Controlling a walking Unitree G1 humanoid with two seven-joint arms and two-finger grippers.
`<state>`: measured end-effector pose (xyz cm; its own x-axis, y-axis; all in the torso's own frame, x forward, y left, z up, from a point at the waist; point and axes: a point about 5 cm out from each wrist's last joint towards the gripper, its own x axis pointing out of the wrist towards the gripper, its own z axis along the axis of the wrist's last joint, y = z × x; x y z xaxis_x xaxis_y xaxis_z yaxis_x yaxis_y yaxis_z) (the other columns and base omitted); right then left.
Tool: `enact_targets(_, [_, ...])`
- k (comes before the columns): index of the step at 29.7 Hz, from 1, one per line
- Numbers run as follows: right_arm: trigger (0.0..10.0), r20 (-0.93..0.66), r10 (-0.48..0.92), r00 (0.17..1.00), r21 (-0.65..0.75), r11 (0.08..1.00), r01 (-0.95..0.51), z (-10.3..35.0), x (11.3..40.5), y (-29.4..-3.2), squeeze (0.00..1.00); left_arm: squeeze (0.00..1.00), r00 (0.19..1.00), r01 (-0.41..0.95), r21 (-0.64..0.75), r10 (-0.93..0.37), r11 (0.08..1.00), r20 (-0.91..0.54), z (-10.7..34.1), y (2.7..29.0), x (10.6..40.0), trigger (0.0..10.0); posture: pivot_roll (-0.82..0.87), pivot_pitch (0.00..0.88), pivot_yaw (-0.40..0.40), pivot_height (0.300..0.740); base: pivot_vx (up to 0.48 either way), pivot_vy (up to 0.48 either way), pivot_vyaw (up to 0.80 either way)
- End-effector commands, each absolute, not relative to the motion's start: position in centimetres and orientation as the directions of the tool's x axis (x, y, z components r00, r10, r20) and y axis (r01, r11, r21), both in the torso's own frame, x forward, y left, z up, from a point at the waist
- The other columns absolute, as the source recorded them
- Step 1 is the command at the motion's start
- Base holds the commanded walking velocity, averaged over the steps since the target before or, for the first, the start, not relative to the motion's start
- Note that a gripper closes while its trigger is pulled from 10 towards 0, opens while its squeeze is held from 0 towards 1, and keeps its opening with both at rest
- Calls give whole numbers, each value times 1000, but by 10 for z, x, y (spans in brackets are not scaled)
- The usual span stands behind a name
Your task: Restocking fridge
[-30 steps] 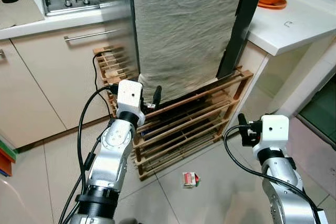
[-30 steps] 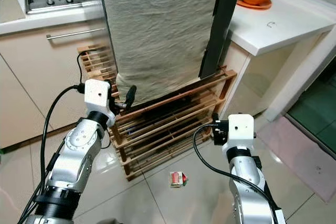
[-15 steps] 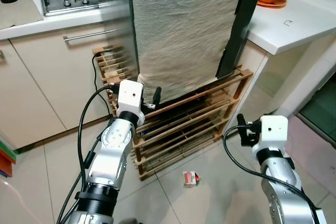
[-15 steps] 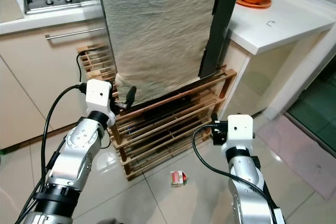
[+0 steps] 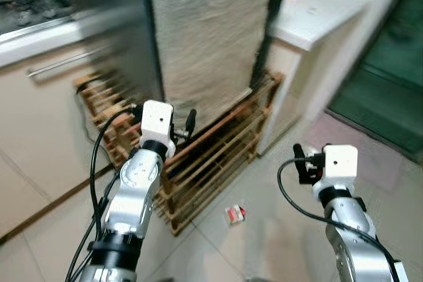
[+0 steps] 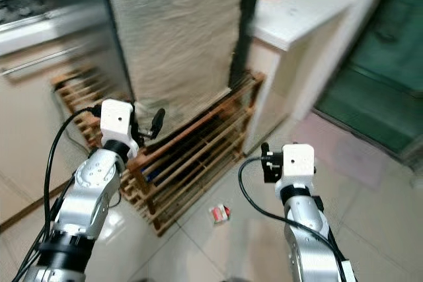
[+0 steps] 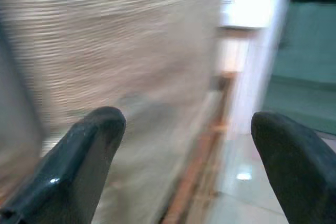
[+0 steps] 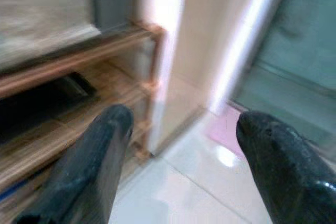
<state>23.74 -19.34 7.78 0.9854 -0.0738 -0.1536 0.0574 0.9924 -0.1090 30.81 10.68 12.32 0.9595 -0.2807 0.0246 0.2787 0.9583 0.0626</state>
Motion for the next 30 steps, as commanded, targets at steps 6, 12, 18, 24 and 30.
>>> enact_targets(6, [10000, -132, -60, 989, -97, 994, 48, 82, 240, -189, 0, 0, 962, 269, 94, -272, 959, 28, 125, 112, 309, 10000, 47, 26, -7, 740, 0, 0, -682])
enact_targets(12, [10000, -136, -61, 989, -97, 994, 48, 80, 239, -189, 0, 0, 958, 285, 103, -288, 953, 13, 123, 109, 309, 10000, 47, 26, -6, 740, 0, 0, -642])
enact_targets(18, [10000, -136, -62, 989, -94, 994, 49, 79, 240, -189, 0, 0, 953, 299, 110, -301, 948, 10, 123, 107, 310, 10000, 48, 23, -6, 740, 0, 0, -627])
enact_targets(24, [10000, -137, -64, 989, -96, 994, 51, 78, 241, -189, 0, 0, 950, 310, 124, -313, 943, 10, 122, 105, 310, 10000, 49, 14, -6, 740, 0, 0, -629])
enact_targets(30, [10000, -135, -68, 988, -97, 994, 55, 78, 242, -190, 0, 0, 948, 315, 127, -319, 941, 16, 123, 104, 311, 10000, 50, 6, -6, 740, 0, 0, -630])
